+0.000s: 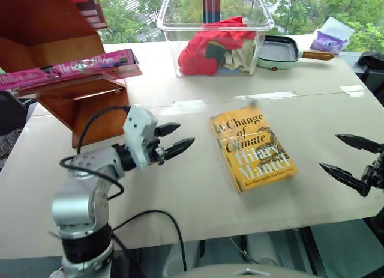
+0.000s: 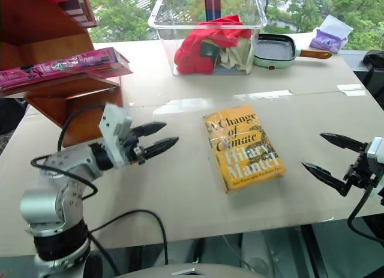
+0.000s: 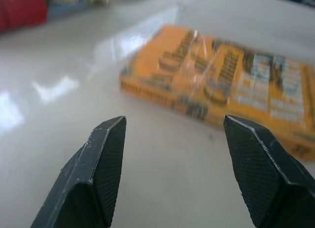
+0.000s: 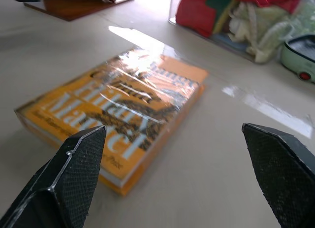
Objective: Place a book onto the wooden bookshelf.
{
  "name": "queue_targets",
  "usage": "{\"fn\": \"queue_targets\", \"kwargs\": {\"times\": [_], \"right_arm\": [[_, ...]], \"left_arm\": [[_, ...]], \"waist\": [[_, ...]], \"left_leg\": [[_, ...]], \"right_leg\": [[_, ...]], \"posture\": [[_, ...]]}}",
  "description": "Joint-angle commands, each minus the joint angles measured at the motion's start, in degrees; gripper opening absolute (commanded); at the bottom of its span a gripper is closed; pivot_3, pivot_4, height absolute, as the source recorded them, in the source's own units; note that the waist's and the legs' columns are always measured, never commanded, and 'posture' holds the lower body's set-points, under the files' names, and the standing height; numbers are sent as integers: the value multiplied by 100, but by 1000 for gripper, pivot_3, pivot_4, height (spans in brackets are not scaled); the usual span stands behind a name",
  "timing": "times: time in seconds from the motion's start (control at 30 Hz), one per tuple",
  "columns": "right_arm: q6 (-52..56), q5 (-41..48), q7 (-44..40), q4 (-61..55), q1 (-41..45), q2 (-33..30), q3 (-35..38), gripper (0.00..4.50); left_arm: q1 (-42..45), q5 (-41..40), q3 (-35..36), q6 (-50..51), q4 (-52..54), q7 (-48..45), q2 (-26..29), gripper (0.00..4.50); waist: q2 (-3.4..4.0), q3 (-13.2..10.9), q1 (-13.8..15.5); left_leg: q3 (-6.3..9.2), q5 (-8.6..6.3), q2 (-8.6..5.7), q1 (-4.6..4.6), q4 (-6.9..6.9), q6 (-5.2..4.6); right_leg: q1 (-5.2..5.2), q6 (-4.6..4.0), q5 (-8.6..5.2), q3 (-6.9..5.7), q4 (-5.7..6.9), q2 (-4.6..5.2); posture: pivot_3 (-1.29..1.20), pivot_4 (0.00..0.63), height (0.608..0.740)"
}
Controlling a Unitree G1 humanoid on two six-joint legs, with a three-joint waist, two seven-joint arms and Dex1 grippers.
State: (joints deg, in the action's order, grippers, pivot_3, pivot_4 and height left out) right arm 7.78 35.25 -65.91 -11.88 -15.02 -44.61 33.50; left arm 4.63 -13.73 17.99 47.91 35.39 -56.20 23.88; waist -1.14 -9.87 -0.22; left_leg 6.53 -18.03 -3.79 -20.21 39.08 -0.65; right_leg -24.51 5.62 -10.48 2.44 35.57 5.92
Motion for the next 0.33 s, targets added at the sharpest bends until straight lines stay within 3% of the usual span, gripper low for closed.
{"fn": "queue_targets", "kwargs": {"times": [0.03,0.33], "right_arm": [[-319,-114,-74,79,-228,21,320,4500],[-514,-128,-43,231,-501,28,475,4500]], "left_arm": [[-519,-180,262,-673,5,104,212,3183],[-1446,-632,574,-1237,-176,304,535,3183]], "waist": [[0,0,0],[3,1,-41]], "left_leg": [[0,0,0,1,0,0],[-1,-20,8,53,-7,-34]], "right_leg": [[1,0,0,0,0,0],[66,3,-3,-6,-25,0]], "posture": [[0,150,740],[0,150,740]]}}
